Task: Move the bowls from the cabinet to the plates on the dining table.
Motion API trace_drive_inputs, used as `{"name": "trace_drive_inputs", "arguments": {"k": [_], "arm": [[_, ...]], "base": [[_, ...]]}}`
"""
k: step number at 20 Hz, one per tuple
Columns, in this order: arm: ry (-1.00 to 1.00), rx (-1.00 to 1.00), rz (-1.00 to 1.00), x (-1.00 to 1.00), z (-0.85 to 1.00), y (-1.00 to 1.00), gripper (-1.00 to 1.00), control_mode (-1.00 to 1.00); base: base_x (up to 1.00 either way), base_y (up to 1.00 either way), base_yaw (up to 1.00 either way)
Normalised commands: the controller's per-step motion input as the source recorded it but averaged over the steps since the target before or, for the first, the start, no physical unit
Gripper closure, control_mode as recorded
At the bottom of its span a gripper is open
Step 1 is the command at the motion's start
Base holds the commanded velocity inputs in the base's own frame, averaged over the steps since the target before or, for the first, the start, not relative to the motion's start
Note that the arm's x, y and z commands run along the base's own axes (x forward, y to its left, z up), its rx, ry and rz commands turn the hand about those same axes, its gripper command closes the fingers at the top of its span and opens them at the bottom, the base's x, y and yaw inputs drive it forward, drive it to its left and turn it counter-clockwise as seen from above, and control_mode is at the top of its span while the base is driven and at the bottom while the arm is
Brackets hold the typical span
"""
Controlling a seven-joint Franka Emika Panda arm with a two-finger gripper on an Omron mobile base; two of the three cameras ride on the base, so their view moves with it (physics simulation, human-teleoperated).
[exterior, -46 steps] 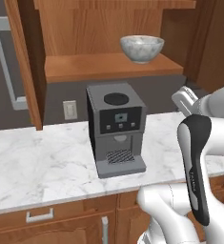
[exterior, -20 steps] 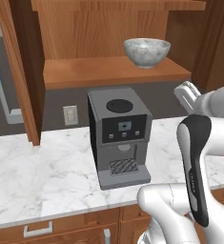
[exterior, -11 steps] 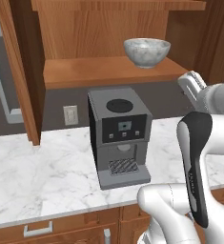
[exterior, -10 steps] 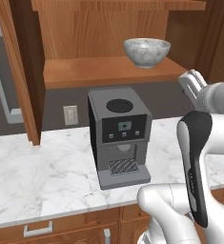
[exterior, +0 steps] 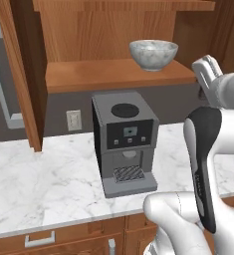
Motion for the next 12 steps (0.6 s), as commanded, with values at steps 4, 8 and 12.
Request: {"name": "trace_drive_inputs", "arguments": {"k": [4,8,12], "arm": [[-0.05,0.06,-0.06,0.00,0.36,0.00,-1.00,-1.00],[-0.06,0.06,-0.07,0.01,0.27,0.01,-1.00,-1.00],[-0.06,0.08,-0.04,0.10,0.10,0.01,-1.00,-1.00]], "base": [[0.00,0.00,0.00],[0.00,0.00,0.00],[0.00,0.00,0.00]]}}
